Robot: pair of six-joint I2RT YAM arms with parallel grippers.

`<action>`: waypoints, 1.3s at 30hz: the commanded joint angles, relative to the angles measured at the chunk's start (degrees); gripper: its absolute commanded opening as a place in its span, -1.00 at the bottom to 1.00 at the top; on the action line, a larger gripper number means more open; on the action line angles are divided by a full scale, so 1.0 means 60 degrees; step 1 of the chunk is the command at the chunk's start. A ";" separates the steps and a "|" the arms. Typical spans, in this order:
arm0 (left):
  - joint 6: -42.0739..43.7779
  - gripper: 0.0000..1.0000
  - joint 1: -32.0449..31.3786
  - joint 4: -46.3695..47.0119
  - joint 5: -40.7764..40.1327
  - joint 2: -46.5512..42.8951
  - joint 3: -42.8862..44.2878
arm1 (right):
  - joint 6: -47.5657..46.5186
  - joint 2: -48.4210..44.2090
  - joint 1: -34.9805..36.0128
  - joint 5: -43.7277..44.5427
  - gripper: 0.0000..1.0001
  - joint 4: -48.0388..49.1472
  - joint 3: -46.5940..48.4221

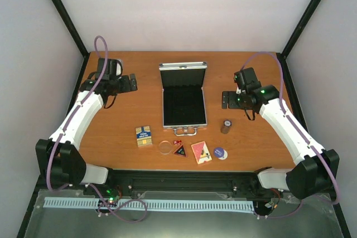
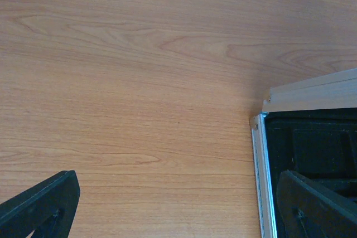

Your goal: Pack up texas hold em set

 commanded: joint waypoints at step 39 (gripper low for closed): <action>0.0018 1.00 -0.0056 -0.0161 0.0170 0.0176 0.0195 | -0.0268 0.2256 0.0089 -0.1743 0.36 0.0613 -0.1912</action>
